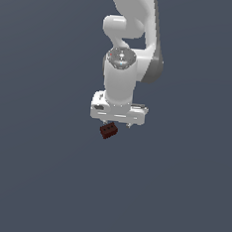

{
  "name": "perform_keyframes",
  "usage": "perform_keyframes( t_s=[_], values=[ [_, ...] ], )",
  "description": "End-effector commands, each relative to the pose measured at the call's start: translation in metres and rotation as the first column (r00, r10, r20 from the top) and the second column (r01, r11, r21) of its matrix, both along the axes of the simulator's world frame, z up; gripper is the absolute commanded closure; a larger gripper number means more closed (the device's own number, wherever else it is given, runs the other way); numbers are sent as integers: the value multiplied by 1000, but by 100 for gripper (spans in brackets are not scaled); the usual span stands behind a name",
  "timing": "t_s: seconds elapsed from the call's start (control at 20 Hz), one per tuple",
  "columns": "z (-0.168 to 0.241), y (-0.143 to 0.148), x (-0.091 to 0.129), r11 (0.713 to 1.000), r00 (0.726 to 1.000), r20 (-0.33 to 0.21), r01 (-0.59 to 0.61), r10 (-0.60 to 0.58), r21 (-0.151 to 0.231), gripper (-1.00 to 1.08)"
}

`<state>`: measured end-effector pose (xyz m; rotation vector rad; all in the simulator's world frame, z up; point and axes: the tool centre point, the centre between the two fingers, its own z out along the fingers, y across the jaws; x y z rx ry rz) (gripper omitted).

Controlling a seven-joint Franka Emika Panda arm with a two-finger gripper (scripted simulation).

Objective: Pick up the object and move it to a goal position.

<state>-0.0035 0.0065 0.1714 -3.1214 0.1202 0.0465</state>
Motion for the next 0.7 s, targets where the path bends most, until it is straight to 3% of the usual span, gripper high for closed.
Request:
perform_keyframes(
  t_s=[0.0,0.35,0.65],
  values=[
    [-5,-1,-2,999,999,0,39,-39,0,-92],
    [-23,-6,-10,979,979,0,203,-203,-2,-92],
    [-43,-13,-19,927,927,3,376,-376,-5,-92]
  ],
)
